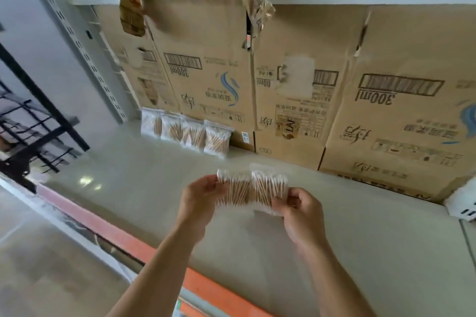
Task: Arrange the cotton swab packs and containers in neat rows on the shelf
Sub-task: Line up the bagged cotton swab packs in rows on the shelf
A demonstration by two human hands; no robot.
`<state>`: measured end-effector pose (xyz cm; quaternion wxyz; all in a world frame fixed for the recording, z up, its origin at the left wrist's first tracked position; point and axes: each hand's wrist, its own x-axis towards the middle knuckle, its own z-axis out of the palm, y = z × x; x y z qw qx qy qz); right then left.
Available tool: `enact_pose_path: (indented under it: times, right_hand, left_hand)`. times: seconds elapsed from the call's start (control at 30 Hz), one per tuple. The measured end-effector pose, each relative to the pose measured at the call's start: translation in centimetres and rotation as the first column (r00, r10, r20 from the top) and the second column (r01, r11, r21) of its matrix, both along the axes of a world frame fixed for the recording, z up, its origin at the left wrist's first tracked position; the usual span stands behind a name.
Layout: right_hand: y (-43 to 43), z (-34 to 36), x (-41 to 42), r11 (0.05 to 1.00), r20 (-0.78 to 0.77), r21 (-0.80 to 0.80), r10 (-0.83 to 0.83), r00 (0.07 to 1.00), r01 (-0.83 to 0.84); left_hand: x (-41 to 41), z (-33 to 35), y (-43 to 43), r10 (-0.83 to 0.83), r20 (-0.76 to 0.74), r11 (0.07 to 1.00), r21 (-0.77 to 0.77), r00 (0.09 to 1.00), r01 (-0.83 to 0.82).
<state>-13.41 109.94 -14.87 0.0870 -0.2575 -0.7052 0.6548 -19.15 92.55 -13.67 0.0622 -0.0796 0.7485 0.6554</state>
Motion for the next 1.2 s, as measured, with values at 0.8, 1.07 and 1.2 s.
enact_pose_path:
  times: [0.8, 1.07, 1.2]
  right_hand:
    - [-0.9, -1.1, -9.3, 0.86, 0.126, 0.501, -0.18, 0.976, 0.094]
    - [-1.6, -0.8, -9.1, 0.864, 0.111, 0.499, -0.145, 0.983, 0.071]
    - [-1.6, -1.1, -9.1, 0.86, 0.107, 0.504, -0.151, 0.983, 0.078]
  left_hand:
    - [-12.5, -2.1, 0.5, -0.281, -0.414, 0.875, -0.482, 0.866, 0.054]
    - [-12.7, -2.6, 0.5, -0.271, -0.429, 0.89, -0.452, 0.862, 0.056]
    - [-12.2, -3.1, 0.4, -0.294, -0.439, 0.889, -0.452, 0.849, 0.074]
